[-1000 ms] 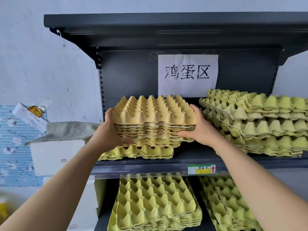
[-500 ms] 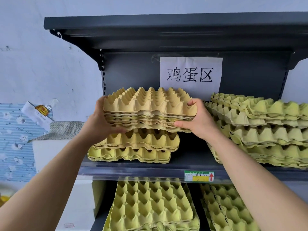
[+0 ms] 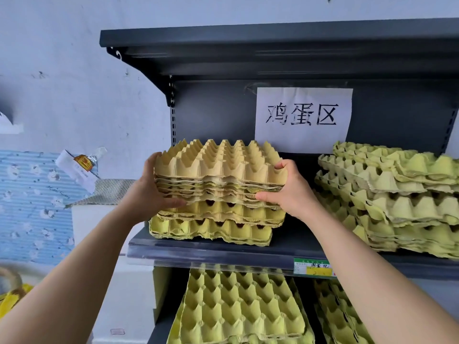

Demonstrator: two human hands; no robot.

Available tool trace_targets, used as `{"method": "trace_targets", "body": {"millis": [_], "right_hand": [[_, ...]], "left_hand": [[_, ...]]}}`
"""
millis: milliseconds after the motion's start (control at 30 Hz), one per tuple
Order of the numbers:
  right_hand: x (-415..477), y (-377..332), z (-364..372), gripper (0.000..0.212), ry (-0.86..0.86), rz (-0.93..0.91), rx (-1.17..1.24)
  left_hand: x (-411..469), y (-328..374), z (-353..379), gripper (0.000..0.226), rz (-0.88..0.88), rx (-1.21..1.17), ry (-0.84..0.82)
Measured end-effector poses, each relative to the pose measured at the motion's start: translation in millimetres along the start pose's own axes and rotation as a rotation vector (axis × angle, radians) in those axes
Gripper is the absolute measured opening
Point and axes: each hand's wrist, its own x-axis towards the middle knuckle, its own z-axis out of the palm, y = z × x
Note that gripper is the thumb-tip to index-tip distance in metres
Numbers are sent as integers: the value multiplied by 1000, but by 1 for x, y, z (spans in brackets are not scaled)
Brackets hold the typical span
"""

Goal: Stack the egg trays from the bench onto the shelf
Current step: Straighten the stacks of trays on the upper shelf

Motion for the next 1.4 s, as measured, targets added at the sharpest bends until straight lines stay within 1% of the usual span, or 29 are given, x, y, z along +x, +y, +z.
{"method": "trace_targets", "body": {"millis": [167,233,333,467,600,700,800,867,933,1000,1067,1133,1167,1200,1267,1333,1400], "right_hand": [[-3,5,9,99,-62,28,-52],[-4,6,10,104,-55,54,-71],[-9,10,10,106,-30,94,-166],[-15,7,13,100,-43,91,-19],[-17,1,17,85,23,92,42],[-22,-5,15,77,79,94,53],[-28,-10,17,75,108,86,33],[-32,-12,21,75,101,88,23],[-36,-12,25,76,76,106,34],[-39,-11,25,83,34,137,94],[-39,-9,22,87,5,190,158],[-35,-4,18,83,-27,232,152],[-32,-4,18,80,-58,245,153],[-29,-2,18,77,-87,262,169],[-25,2,20,73,-120,274,194],[-23,4,23,69,-140,269,203],[-21,7,26,64,-141,255,214]], "left_hand": [[-2,-18,11,118,-19,15,-58],[-1,-19,13,118,-6,-9,-70],[-3,-19,17,123,18,-27,-82],[-5,-20,19,127,21,-19,-63],[-3,-21,19,126,36,-60,-51],[-1,-22,15,124,36,-110,-42],[-2,-28,11,125,45,-122,-51],[-1,-33,9,130,39,-96,-83],[0,-39,7,138,35,-33,-111],[-5,-41,9,145,57,117,-122],[-15,-39,17,141,119,280,-69],[-22,-33,27,134,205,390,-33],[-23,-29,31,130,222,427,-37],[-23,-25,34,128,203,441,-44],[-20,-21,35,129,98,414,-37],[-17,-22,31,132,16,344,6],[-13,-25,25,131,-40,241,-20]]}}
